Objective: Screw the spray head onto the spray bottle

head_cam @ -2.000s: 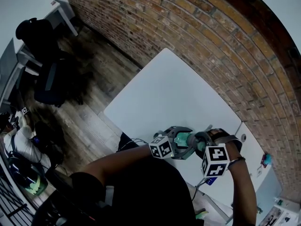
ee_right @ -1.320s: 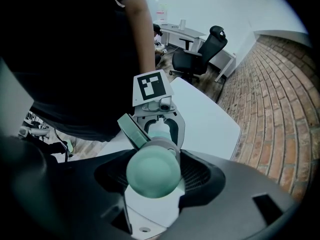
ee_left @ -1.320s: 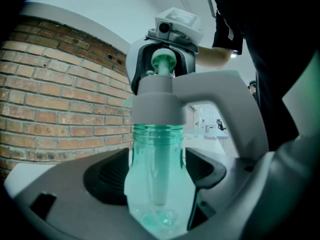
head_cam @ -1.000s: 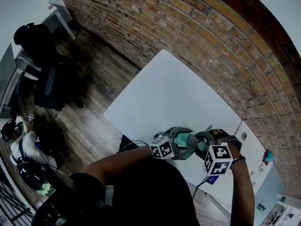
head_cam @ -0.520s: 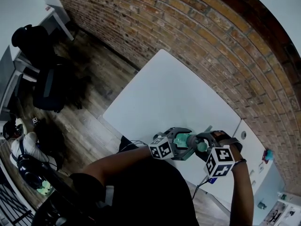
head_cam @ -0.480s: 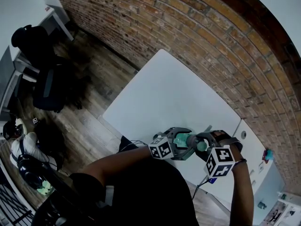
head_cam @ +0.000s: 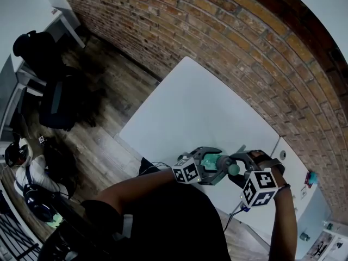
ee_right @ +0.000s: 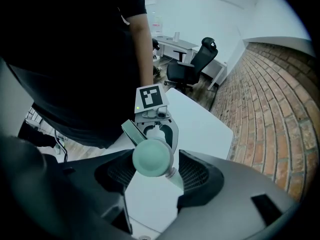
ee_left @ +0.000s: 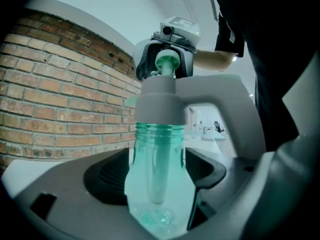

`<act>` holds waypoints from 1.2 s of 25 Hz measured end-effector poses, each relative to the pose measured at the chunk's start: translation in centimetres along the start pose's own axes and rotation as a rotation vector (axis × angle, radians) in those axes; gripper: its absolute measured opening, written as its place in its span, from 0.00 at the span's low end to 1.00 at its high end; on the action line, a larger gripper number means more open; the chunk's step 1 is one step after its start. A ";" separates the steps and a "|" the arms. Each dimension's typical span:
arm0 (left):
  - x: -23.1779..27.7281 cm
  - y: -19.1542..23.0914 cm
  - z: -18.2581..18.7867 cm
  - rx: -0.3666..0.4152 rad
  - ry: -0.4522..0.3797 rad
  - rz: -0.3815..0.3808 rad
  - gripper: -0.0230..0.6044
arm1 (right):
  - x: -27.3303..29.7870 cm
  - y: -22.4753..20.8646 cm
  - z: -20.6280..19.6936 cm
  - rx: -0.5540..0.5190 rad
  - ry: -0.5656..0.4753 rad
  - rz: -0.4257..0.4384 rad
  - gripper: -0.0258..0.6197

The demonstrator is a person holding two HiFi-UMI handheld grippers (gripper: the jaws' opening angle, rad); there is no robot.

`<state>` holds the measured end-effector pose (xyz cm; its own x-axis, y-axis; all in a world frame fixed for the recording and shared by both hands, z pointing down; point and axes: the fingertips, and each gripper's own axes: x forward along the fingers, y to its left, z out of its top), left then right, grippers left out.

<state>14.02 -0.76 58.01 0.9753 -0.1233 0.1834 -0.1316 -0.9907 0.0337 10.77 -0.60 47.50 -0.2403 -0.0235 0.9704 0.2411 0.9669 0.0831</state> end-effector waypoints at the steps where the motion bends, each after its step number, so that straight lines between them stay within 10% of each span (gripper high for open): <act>1: 0.1 0.0 0.1 -0.001 -0.002 0.000 0.57 | -0.1 0.0 -0.2 0.004 -0.004 -0.001 0.44; 20: -0.3 -0.1 0.1 -0.009 0.000 -0.006 0.57 | -3.3 0.4 0.3 0.353 -0.342 -0.203 0.44; 30: -1.6 0.1 -1.0 0.017 0.035 0.006 0.57 | -5.0 0.2 -0.8 0.632 -0.602 -0.532 0.44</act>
<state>12.25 -0.61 58.67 0.9675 -0.1280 0.2182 -0.1347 -0.9908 0.0160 12.80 -0.49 42.89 -0.6460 -0.5259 0.5533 -0.5332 0.8295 0.1660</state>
